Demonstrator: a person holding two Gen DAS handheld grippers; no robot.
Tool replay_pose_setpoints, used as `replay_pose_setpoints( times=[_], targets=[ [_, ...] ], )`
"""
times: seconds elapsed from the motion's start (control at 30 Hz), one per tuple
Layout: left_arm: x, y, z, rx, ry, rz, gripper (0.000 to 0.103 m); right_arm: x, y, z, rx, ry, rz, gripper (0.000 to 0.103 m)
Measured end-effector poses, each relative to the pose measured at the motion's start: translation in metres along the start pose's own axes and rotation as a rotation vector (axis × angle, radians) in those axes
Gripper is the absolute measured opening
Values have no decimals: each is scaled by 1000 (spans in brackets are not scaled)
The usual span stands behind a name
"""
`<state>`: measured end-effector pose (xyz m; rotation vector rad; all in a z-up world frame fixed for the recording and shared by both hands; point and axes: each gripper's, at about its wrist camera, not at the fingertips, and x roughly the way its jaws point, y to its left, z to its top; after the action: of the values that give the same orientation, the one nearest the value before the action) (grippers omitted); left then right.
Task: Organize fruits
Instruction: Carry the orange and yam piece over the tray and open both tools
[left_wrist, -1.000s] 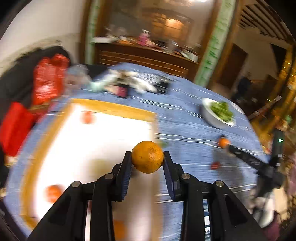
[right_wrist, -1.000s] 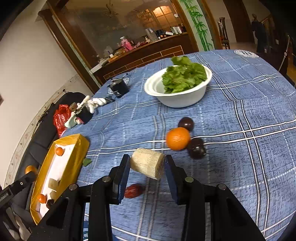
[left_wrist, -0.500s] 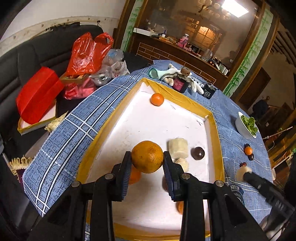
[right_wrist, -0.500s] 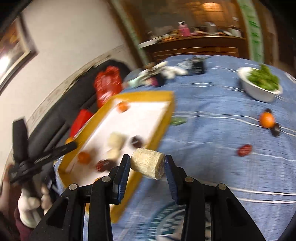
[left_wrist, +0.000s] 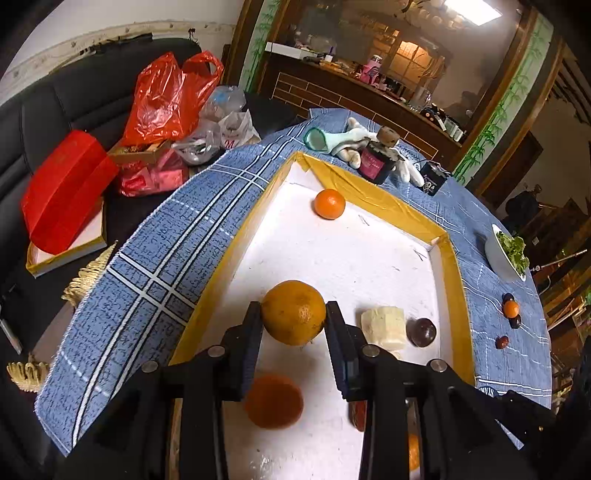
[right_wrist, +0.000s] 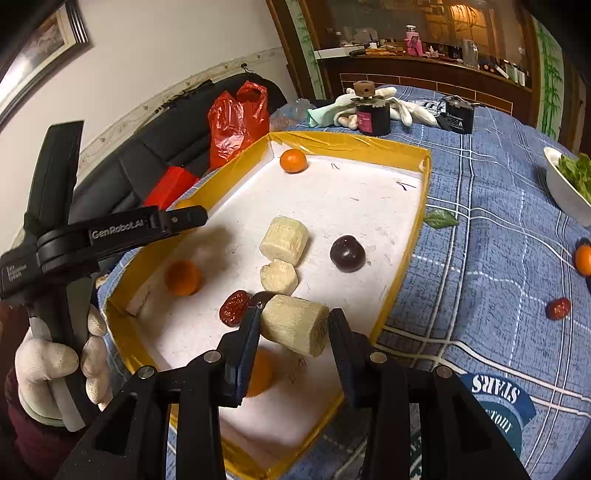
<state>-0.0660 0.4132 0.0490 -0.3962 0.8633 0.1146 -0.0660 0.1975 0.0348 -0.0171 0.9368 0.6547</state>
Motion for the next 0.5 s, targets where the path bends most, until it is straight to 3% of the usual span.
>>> replay_pose_setpoints(
  times=[0.07, 0.13, 0.17, 0.33, 0.5],
  targets=[
    [-1, 3, 0, -10, -4, -14, 41, 4, 1, 1, 4, 10, 1, 43],
    [-6, 3, 0, -17, -23, -18, 59, 6, 2, 2, 8, 12, 3, 48],
    [-10, 3, 0, -16, -36, -20, 60, 6, 2, 2, 9, 10, 2, 53],
    [-27, 0, -2, -30, -53, -49, 67, -2, 2, 4, 13, -22, -7, 57],
    [-60, -10, -10, -61, -95, -115, 80, -44, -16, 1, 86, -127, -20, 69]
  ],
)
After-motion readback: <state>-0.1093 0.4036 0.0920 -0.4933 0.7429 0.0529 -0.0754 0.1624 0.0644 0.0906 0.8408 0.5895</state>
